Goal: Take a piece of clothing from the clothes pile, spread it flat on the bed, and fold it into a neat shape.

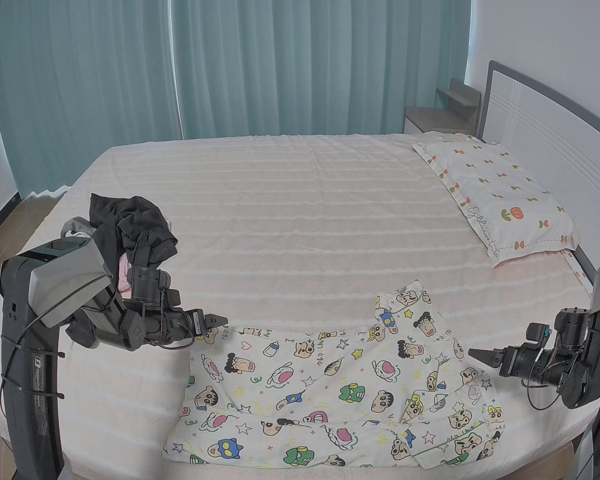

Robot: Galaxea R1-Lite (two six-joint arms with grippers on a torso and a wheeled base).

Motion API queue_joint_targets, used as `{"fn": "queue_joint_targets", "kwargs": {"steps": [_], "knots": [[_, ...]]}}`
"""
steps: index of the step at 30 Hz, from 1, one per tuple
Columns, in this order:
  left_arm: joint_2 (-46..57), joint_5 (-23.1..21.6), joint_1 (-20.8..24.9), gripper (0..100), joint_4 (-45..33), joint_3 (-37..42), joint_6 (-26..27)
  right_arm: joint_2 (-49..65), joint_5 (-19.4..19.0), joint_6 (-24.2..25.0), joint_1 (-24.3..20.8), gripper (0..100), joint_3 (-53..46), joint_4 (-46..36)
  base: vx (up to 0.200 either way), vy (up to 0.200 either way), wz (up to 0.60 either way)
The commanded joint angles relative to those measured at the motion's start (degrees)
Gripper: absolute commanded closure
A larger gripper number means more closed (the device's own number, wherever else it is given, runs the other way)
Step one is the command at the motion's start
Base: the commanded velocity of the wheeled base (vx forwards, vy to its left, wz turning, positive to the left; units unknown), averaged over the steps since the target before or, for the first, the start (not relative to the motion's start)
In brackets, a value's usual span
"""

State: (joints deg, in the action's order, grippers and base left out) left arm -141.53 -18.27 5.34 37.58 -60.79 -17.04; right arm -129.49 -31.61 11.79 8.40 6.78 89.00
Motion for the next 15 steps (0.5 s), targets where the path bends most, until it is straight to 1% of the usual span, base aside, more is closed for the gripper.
{"fn": "queue_joint_targets", "kwargs": {"steps": [1, 8, 9, 15], "knots": [[-1.7, 0.0, 0.7, 0, 0.0, -0.9, 0.0, -0.5, 0.0, 0.0, 0.0, 0, 0.2, 1.0, 0.000, 0.000, 0.00], [-1.7, -0.1, 2.3, 0, -0.1, -0.8, 0.0, -0.5, -0.1, 0.0, 0.0, 0, -0.1, 1.0, 0.000, 0.000, 0.00], [-1.7, -0.2, 2.4, 100, -0.2, -1.0, -0.1, -0.5, -0.1, 0.0, 0.0, 0, -0.1, 1.0, 0.000, 0.000, 0.00], [-2.3, 0.2, 1.9, 100, -1.8, -3.5, -0.7, -1.1, -0.1, 0.3, 0.0, 0, 1.7, 1.0, 0.000, 0.000, 0.00]]}}
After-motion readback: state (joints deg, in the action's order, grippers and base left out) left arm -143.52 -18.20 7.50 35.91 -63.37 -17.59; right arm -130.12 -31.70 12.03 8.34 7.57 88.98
